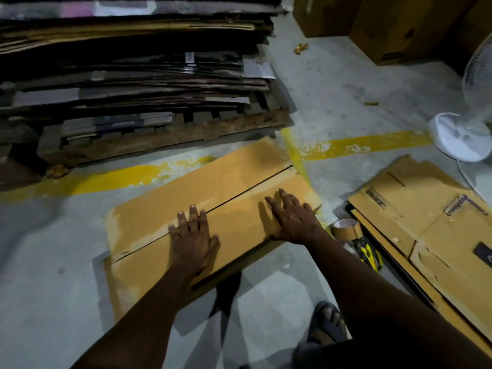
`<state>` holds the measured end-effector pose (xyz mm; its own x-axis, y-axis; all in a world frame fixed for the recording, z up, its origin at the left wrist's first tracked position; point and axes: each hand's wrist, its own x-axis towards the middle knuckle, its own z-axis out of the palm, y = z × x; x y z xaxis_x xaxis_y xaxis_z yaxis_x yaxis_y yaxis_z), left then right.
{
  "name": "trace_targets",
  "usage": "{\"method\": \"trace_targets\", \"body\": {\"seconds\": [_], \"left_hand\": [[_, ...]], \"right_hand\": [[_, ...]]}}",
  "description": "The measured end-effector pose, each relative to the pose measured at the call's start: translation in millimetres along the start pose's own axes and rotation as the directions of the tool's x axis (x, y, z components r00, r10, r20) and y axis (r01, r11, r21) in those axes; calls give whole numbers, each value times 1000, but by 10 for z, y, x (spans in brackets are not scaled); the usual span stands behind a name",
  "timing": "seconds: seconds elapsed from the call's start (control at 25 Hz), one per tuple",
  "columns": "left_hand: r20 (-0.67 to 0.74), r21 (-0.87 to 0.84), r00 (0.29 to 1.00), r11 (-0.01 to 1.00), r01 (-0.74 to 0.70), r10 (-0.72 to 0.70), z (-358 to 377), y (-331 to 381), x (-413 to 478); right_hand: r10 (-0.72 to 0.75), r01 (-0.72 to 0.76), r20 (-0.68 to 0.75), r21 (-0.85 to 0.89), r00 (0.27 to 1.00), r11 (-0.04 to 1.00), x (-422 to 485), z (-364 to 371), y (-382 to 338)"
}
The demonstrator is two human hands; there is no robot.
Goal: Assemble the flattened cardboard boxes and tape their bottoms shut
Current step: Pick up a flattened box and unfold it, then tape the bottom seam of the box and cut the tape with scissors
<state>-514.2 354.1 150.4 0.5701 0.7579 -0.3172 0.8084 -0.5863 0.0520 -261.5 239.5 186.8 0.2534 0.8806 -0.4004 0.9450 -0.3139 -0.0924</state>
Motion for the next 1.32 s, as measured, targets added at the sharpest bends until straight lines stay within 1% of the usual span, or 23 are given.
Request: {"method": "trace_targets", "body": {"seconds": [0.12, 0.28, 0.36, 0.44, 0.48, 0.52, 0.56, 0.6, 0.68, 0.72, 0.8, 0.84, 0.92, 0.96, 1.0, 1.08, 1.16, 1.24, 1.32], "left_hand": [[-23, -23, 1000, 1000, -13, 12, -64, 531, 257], [-52, 10, 989, 990, -141, 141, -174, 1548, 757], [-115, 73, 968, 974, -214, 221, -194, 1997, 967], [-202, 146, 907, 927, -345, 369, -157, 2461, 1087], [-198, 196, 853, 872, -449, 484, -116, 2709, 1109], [-157, 240, 780, 790, -564, 605, -41, 2973, 1122], [-95, 248, 722, 719, -650, 685, 65, 3243, 1132], [-30, 212, 704, 693, -689, 709, 177, 3483, 1137], [53, 52, 748, 747, -663, 661, 468, 3808, 1209], [82, -32, 775, 779, -626, 626, 645, 3907, 1275], [168, -123, 814, 831, -542, 556, 973, 4017, 1411], [217, -142, 829, 857, -496, 516, 1111, 4059, 1468], [287, -138, 858, 904, -404, 427, 1296, 4142, 1541], [306, -129, 873, 925, -358, 380, 1352, 4171, 1566], [313, -133, 885, 939, -318, 344, 1409, 4190, 1576], [283, -194, 898, 937, -290, 337, 1481, 4184, 1571], [261, -301, 888, 906, -298, 379, 1441, 4127, 1484], [217, -384, 873, 860, -335, 437, 1312, 4023, 1357], [199, -405, 868, 844, -351, 456, 1085, 3920, 1223]], "right_hand": [[123, -115, -56, 121, 991, 986, -105, 27, 424], [329, -275, -117, 335, 937, 901, -143, 167, 1206], [394, -322, -118, 391, 911, 862, -101, 260, 1577], [446, -360, -102, 447, 889, 819, -48, 459, 1911], [469, -380, -77, 481, 880, 790, -27, 597, 2048], [493, -402, -46, 515, 869, 757, -24, 748, 2162], [521, -435, -5, 545, 854, 717, -34, 924, 2265], [549, -472, 37, 564, 835, 678, -67, 1097, 2345], [602, -529, 84, 584, 794, 616, -159, 1475, 2464], [623, -540, 70, 580, 779, 610, -207, 1665, 2500], [664, -552, -31, 527, 747, 646, -251, 1982, 2508], [687, -571, -96, 481, 720, 665, -240, 2101, 2487], [751, -653, -164, 399, 639, 643, -218, 2219, 2420], [776, -689, -149, 382, 613, 617, -210, 2236, 2382], [790, -709, -102, 384, 604, 591, -208, 2269, 2352], [803, -738, 0, 392, 596, 548, -230, 2306, 2329], [797, -753, 63, 381, 600, 537, -285, 2219, 2321], [760, -728, 99, 388, 643, 565, -363, 2048, 2292], [715, -684, 92, 398, 693, 612, -482, 1808, 2227]]}}
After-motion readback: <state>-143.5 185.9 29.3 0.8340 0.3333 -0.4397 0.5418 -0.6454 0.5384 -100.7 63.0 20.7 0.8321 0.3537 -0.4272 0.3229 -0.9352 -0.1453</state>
